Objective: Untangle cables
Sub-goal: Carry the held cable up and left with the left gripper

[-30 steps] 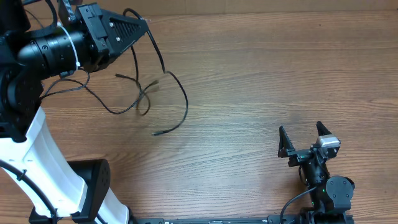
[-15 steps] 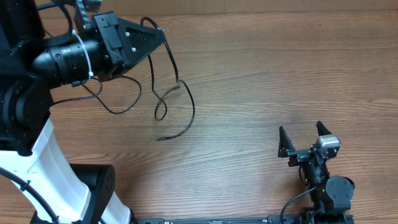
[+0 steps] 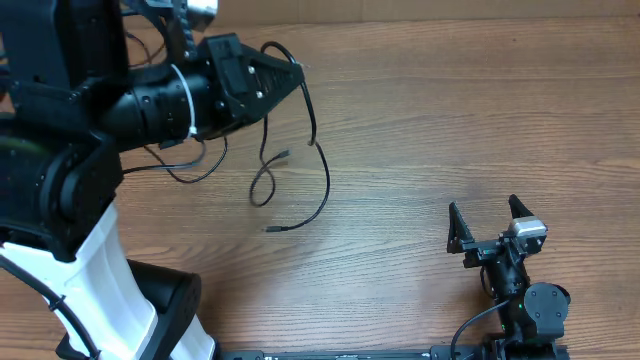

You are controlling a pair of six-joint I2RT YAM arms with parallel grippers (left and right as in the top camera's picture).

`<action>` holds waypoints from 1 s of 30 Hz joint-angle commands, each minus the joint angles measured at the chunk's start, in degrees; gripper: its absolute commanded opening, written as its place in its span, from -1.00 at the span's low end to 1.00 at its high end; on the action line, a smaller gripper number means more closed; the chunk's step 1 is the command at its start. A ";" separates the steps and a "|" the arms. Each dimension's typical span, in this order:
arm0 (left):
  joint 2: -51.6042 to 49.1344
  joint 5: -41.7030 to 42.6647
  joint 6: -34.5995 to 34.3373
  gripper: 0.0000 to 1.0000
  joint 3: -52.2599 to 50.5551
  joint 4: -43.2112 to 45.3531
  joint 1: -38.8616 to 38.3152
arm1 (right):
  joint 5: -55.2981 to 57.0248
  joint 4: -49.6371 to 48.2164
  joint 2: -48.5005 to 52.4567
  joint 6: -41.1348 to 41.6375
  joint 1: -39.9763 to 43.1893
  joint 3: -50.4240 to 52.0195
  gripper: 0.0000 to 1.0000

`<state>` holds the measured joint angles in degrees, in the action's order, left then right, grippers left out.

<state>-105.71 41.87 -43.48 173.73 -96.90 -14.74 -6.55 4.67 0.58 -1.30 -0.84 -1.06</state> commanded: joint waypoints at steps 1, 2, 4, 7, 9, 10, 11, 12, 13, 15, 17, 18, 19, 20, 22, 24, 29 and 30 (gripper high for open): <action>1.27 -3.02 -1.99 -0.92 0.48 0.11 -2.05 | 0.50 -0.26 -0.42 -0.50 0.07 0.57 0.99; 1.27 -3.26 -1.99 -0.92 0.48 0.11 -2.36 | 0.50 -0.26 -0.42 -0.50 0.07 0.57 1.00; 1.27 -3.41 -2.03 -0.92 0.48 0.11 -3.17 | 0.50 -0.26 -0.42 -0.50 0.07 0.57 1.00; 1.27 -3.72 -2.91 -0.92 0.48 0.11 -4.66 | 0.50 -0.26 -0.42 -0.50 0.07 0.57 1.00; 1.25 -5.16 -2.89 -0.92 0.44 0.11 -5.97 | 0.50 -0.26 -0.42 -0.50 0.07 0.57 1.00; 1.25 -6.27 -2.89 -0.92 0.33 0.11 -6.67 | 0.50 -0.26 -0.42 -0.50 0.07 0.57 1.00; 1.25 -8.48 -3.58 -0.92 0.11 0.11 -8.22 | 0.50 -0.26 -0.42 -0.50 0.07 0.57 1.00; 1.25 -9.75 -4.11 -0.92 -0.13 0.11 -9.16 | 0.50 -0.26 -0.42 -0.50 0.07 0.57 1.00; 1.25 -11.15 -4.55 -0.92 -0.37 0.11 -10.21 | 0.50 -0.26 -0.42 -0.50 0.07 0.57 1.00; 1.22 -13.81 -4.59 -0.91 -1.20 0.11 -12.00 | 0.50 -0.26 -0.42 -0.50 0.07 0.57 1.00; 1.20 -17.05 -4.81 -0.92 -2.56 0.11 -13.55 | 0.50 -0.26 -0.42 -0.50 0.07 0.57 1.00; 1.20 -18.69 -5.40 -0.91 -3.61 0.11 -14.12 | 0.50 -0.26 -0.42 -0.50 0.07 0.57 1.00; 1.20 -19.63 -5.73 -0.91 -4.39 0.11 -14.23 | 0.50 -0.26 -0.42 -0.50 0.07 0.57 1.00; 1.20 -20.59 -5.86 -0.92 -5.68 0.11 -14.21 | 0.50 -0.26 -0.39 -0.50 0.07 0.57 1.00; 1.20 -21.99 -5.81 -0.92 -7.87 0.11 -14.16 | 0.50 -0.26 -0.39 -0.50 0.07 0.57 1.00; 1.20 -23.50 -5.79 -0.92 -10.03 0.11 -14.16 | 0.50 -0.26 -0.39 -0.50 0.07 0.57 1.00; 1.22 -25.33 -4.26 -0.91 -15.67 0.11 -14.16 | 0.50 -0.26 -0.42 -0.50 0.07 0.57 1.00; 1.22 -25.40 -4.26 -0.92 -16.76 0.11 -14.14 | 0.50 -0.26 -0.42 -0.50 0.07 0.57 1.00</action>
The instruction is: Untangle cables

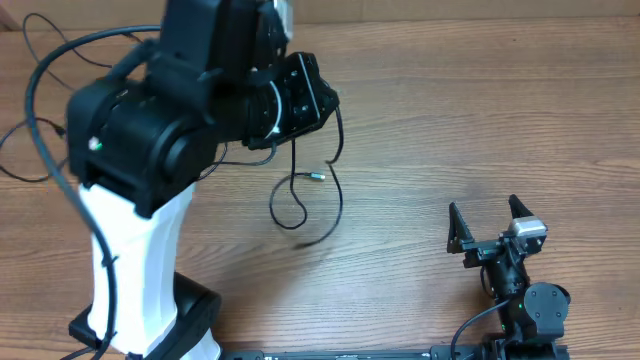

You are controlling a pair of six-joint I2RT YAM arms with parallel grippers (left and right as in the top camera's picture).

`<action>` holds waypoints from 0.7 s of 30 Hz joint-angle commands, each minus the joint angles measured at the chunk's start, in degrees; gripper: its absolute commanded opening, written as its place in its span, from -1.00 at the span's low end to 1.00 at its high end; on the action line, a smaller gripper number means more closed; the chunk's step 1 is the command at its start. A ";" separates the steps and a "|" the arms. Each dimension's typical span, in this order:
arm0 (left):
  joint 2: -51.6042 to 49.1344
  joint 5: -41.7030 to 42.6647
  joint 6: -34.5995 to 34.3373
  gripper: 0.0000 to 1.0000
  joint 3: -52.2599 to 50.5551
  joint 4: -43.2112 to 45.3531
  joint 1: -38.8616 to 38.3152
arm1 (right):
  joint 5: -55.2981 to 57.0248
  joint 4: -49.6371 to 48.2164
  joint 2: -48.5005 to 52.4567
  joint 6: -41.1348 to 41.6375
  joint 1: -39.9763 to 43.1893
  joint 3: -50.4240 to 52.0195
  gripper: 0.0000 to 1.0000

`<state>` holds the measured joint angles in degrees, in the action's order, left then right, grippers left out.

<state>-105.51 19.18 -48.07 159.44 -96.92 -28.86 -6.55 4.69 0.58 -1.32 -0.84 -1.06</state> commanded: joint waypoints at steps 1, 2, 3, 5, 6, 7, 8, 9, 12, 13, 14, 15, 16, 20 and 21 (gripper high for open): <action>1.03 -3.26 0.35 -0.92 -3.30 0.13 0.02 | 0.50 -0.28 -0.42 -0.48 0.07 0.57 1.00; 1.07 -5.35 0.50 -0.91 -4.26 0.13 0.09 | 0.50 -0.28 -0.42 -0.48 0.07 0.57 1.00; 1.09 -6.73 0.50 -0.91 -4.57 0.13 0.20 | 0.50 -0.28 -0.39 -0.48 0.07 0.57 1.00; 1.20 -7.56 0.44 -0.92 -4.59 0.13 0.96 | 0.50 -0.28 -0.39 -0.48 0.07 0.57 1.00; 1.46 -7.56 0.50 -0.92 -4.57 0.13 1.60 | 0.50 -0.28 -0.42 -0.48 0.07 0.57 1.00; 1.86 -7.65 0.81 -0.92 -4.57 0.13 2.40 | 0.50 -0.28 -0.39 -0.48 0.07 0.57 1.00; 2.43 -7.85 1.33 -0.92 -4.57 0.13 3.54 | 0.50 -0.28 -0.42 -0.48 0.07 0.57 1.00; 3.06 -7.85 1.81 -0.91 -4.57 0.13 4.81 | 0.50 -0.28 -0.42 -0.48 0.07 0.57 1.00; 5.55 -7.78 2.64 -0.91 -4.57 0.13 9.81 | 0.50 -0.28 -0.39 -0.48 0.07 0.57 1.00; 6.47 -7.80 3.50 -0.92 -4.59 0.13 11.72 | 0.50 -0.28 -0.42 -0.48 0.07 0.57 1.00; 8.04 -7.74 5.09 -0.92 -4.59 0.13 14.95 | 0.50 -0.28 -0.42 -0.48 0.07 0.57 1.00; 8.72 -7.74 5.35 -0.92 -4.76 0.13 16.00 | 0.50 -0.28 -0.39 -0.48 0.07 0.57 1.00; 9.49 -7.76 5.46 -0.91 -5.16 0.13 16.70 | 0.50 -0.28 -0.39 -0.48 0.07 0.57 1.00; 12.02 -10.69 6.54 -0.91 -7.39 0.13 17.27 | 0.50 -0.28 -0.39 -0.48 0.07 0.57 1.00; 12.61 -12.28 6.54 -0.91 -7.96 0.13 17.27 | 0.50 -0.28 -0.39 -0.48 0.07 0.57 1.00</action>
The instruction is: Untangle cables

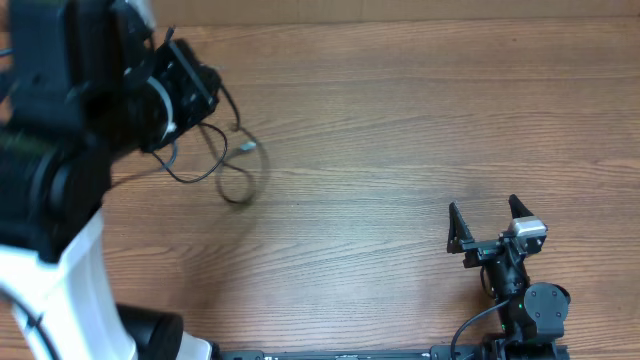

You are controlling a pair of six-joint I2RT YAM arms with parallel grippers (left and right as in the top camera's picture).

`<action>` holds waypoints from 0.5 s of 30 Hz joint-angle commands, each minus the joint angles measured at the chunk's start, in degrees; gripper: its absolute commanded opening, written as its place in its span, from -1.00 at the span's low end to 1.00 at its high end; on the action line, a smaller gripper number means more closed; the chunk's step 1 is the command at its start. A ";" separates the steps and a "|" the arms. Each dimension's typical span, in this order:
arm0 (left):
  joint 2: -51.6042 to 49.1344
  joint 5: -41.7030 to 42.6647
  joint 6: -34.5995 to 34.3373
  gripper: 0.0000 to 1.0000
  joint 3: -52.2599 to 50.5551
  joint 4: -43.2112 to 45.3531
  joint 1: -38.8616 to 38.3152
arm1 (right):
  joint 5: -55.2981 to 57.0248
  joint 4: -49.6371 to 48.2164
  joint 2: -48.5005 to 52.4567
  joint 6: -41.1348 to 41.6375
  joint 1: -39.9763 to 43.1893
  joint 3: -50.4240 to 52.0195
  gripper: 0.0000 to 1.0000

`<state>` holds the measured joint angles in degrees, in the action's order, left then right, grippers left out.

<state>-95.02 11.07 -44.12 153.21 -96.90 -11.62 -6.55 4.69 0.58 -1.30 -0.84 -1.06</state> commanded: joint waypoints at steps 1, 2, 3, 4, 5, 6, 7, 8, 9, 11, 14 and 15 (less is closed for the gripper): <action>2.49 -5.57 2.58 -0.91 -2.03 0.11 0.02 | 0.50 -0.28 -0.39 -0.50 0.07 0.57 1.00; 2.69 -6.67 2.62 -0.92 -2.03 0.11 0.04 | 0.50 -0.28 -0.42 -0.50 0.07 0.57 1.00; 2.84 -7.15 2.62 -0.91 -2.03 0.11 0.04 | 0.50 -0.28 -0.39 -0.50 0.07 0.57 1.00; 2.97 -8.13 2.62 -0.92 -2.03 0.11 0.04 | 0.50 -0.28 -0.39 -0.50 0.07 0.57 1.00; 3.04 -9.22 2.64 -0.91 -1.95 0.13 0.04 | 0.50 -0.28 -0.39 -0.50 0.07 0.57 1.00; 3.06 -10.14 2.97 -0.92 -1.92 0.13 0.04 | 0.50 -0.28 -0.39 -0.50 0.07 0.57 1.00; 3.06 -11.30 3.82 -0.92 -1.92 0.17 0.04 | 0.50 -0.28 -0.39 -0.50 0.07 0.57 1.00; 3.06 -12.79 4.15 -0.92 -1.95 0.17 0.04 | 0.50 -0.28 -0.39 -0.50 0.07 0.57 1.00; 3.06 -13.75 4.17 -0.91 -1.92 0.13 0.04 | 0.50 -0.28 -0.42 -0.50 0.07 0.57 1.00; 3.30 -18.38 4.11 -0.92 -1.92 0.52 0.11 | 0.50 -0.28 -0.39 -0.50 0.07 0.57 1.00; 3.98 -27.50 4.07 -0.92 -1.92 0.90 1.20 | 0.50 -0.28 -0.42 -0.50 0.07 0.57 0.99; 4.04 -29.18 4.09 -0.92 -1.92 0.79 1.79 | 0.50 -0.28 -0.39 -0.50 0.07 0.57 1.00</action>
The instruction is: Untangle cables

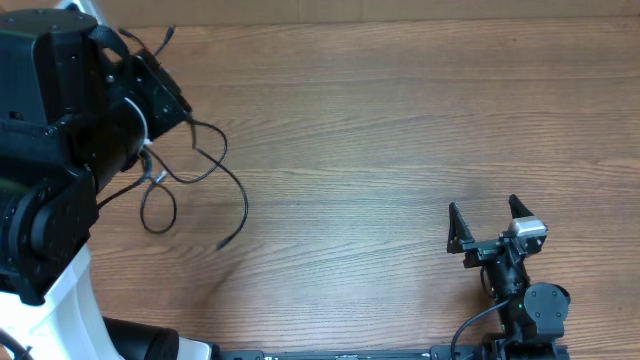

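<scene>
In the overhead view my left gripper [176, 106] is at the far left of the table, its fingers mostly hidden under the black wrist. Thin black cables [243, 196] hang from it. One strand forms a small loop [157, 212]; another sweeps right and ends in a plug [221, 244] lying on the wood. A further cable end [170, 32] sticks up behind the arm. My right gripper [489, 222] rests open at the front right, far from the cables, with nothing between its fingers.
The wooden table [420, 120] fills the view. The bulky left arm and its white base [60, 300] cover the left edge, hiding part of the cables. The right arm's base [530, 310] sits at the front edge.
My left gripper has moved a little further left and toward the front, cables still hanging from it. A long strand now trails right, its plug lying on the table. The right arm is unchanged.
My left gripper first held the cables at the back, left of centre, strands lying on the wood. Then it was nearer the middle with the cables dangling below it. After that it stood far to the left, and now further left with one strand spread out.
</scene>
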You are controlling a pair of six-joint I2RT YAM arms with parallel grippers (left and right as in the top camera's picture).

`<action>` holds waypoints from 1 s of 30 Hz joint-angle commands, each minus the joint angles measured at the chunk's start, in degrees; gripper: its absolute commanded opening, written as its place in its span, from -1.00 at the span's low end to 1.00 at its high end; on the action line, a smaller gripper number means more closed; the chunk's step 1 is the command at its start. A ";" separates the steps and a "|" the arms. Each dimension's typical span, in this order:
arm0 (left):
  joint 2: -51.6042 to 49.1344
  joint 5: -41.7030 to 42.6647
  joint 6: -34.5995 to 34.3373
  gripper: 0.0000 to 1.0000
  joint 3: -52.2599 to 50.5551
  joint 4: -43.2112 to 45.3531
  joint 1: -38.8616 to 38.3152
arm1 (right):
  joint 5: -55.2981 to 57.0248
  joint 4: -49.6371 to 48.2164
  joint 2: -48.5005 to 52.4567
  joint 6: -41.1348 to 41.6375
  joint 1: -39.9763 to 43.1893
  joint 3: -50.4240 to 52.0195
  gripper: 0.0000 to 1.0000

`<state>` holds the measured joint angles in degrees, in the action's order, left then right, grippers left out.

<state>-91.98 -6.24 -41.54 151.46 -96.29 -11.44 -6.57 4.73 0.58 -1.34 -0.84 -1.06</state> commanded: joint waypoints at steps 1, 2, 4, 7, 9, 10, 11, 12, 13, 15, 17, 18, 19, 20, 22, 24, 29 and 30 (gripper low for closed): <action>1.05 -13.81 1.49 -0.92 -0.17 -0.09 2.56 | 0.52 -0.33 -0.39 -0.46 0.07 0.57 0.99; 1.05 -15.43 1.46 -0.92 -0.17 -0.50 3.63 | 0.52 -0.33 -0.39 -0.46 0.07 0.57 1.00; 1.03 -16.98 2.75 -0.92 -0.20 -0.50 6.21 | 0.52 -0.33 -0.39 -0.46 0.07 0.57 1.00; 0.98 -17.97 4.46 -0.92 -0.24 -0.50 10.54 | 0.52 -0.33 -0.42 -0.46 0.07 0.57 1.00; 0.98 -18.82 4.76 -0.91 -0.24 -0.50 13.77 | 0.52 -0.33 -0.39 -0.46 0.07 0.57 1.00; 0.98 -19.45 4.76 -0.92 -0.24 -0.50 15.43 | 0.52 -0.33 -0.39 -0.46 0.07 0.57 1.00; 0.98 -20.44 4.92 -0.92 -0.24 -0.50 17.11 | 0.52 -0.33 -0.39 -0.46 0.07 0.57 1.00; 0.98 -21.53 5.42 -0.92 -0.24 -0.50 18.67 | 0.52 -0.33 -0.42 -0.46 0.07 0.57 1.00; 0.98 -22.91 5.64 -0.92 -0.24 -0.50 20.70 | 0.52 -0.33 -0.42 -0.46 0.07 0.57 1.00; 0.98 -23.06 5.57 -0.92 -0.55 -0.50 23.91 | 0.52 -0.33 -0.39 -0.46 0.07 0.57 1.00; 0.76 -23.21 5.31 -0.92 -1.07 -0.50 27.56 | 0.52 -0.33 -0.42 -0.46 0.07 0.57 1.00; 0.46 -23.23 5.33 -0.91 -1.42 -0.50 29.29 | 0.52 -0.33 -0.39 -0.46 0.07 0.57 1.00; 0.09 -23.23 5.33 -0.92 -1.84 -0.50 30.93 | 0.52 -0.33 -0.42 -0.46 0.07 0.57 1.00; -0.22 -23.19 5.25 -0.92 -2.29 -0.50 32.15 | 0.52 -0.33 -0.42 -0.46 0.07 0.57 1.00; -1.14 -23.19 3.98 -0.92 -3.65 -0.50 34.93 | 0.52 -0.33 -0.42 -0.46 0.07 0.57 1.00; -2.23 -23.02 2.73 -0.91 -5.20 -0.50 37.11 | 0.52 -0.33 -0.39 -0.46 0.07 0.57 0.99; -5.44 -22.34 2.75 -0.92 -9.31 -0.42 38.97 | 0.52 -0.33 -0.39 -0.46 0.07 0.57 0.99; -6.56 -21.81 2.75 -0.91 -10.25 -0.46 38.88 | 0.52 -0.33 -0.39 -0.46 0.07 0.57 1.00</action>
<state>-96.09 -27.70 -37.71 143.31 -96.73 27.18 -6.55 4.69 0.58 -1.30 -0.84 -1.06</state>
